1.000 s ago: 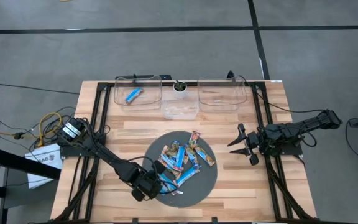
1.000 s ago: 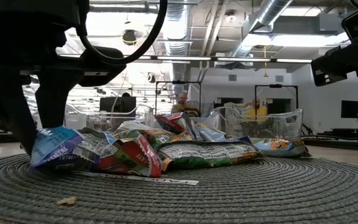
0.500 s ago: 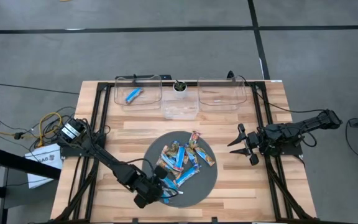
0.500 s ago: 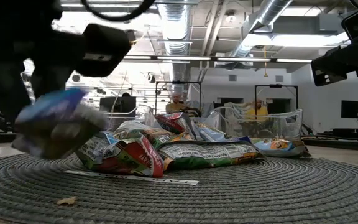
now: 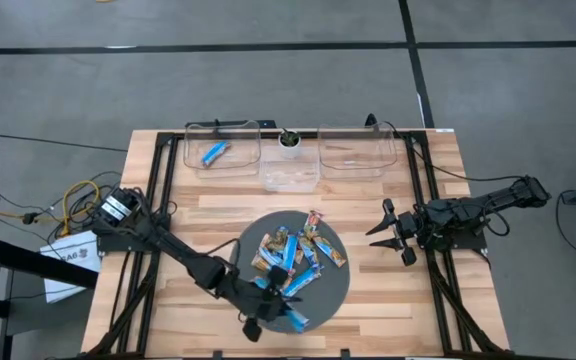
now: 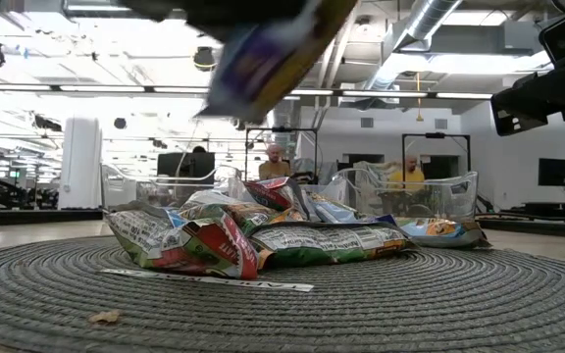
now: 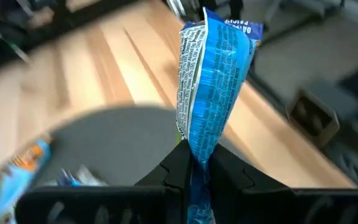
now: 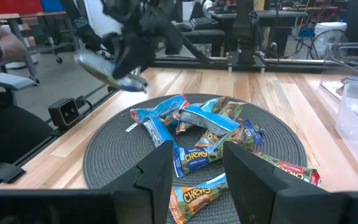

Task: Pick and place Granola Bars by type
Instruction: Put the blue granola bar into the white bin

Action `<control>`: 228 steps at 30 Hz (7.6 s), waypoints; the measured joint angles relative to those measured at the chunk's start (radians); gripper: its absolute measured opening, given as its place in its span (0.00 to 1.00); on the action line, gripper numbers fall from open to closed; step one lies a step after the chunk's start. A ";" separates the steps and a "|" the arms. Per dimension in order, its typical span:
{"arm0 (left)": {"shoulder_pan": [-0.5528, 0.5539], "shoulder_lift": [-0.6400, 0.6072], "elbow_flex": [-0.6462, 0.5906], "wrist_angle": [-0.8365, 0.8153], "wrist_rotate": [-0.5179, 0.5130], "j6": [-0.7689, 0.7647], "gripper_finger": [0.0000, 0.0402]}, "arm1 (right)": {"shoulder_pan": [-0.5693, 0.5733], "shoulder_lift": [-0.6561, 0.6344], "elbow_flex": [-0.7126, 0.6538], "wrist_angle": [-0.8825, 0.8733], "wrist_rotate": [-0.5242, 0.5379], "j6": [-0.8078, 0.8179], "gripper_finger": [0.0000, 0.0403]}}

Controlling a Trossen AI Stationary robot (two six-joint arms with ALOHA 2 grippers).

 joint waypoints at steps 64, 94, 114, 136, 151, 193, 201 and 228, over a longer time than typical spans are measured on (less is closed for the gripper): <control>0.712 -0.001 0.001 0.152 -0.656 -0.053 0.08 | 0.000 0.000 0.000 0.000 0.000 0.000 0.33; 0.889 -0.035 0.001 -0.303 -0.116 -0.745 0.08 | 0.000 0.000 0.000 0.000 0.000 0.000 0.33; 0.896 -0.035 0.001 -0.307 -0.122 -0.727 0.20 | 0.000 0.000 0.000 0.000 0.000 0.000 0.33; 0.839 -0.035 0.001 -0.147 -0.036 -0.559 0.26 | 0.000 0.000 0.000 0.000 0.000 0.000 0.33; 0.679 -0.035 0.001 -0.022 0.200 0.129 0.26 | 0.000 0.000 0.000 0.000 0.000 0.000 0.33; 0.400 0.202 0.514 -0.791 0.123 0.700 0.26 | 0.000 0.000 0.000 0.000 0.000 0.000 0.33; 0.398 0.259 0.560 -0.812 0.067 0.651 0.27 | 0.000 0.000 0.000 0.000 0.000 0.000 0.33; 0.402 0.368 0.563 -0.843 0.057 0.703 0.48 | 0.000 0.000 0.000 0.000 0.000 0.000 0.33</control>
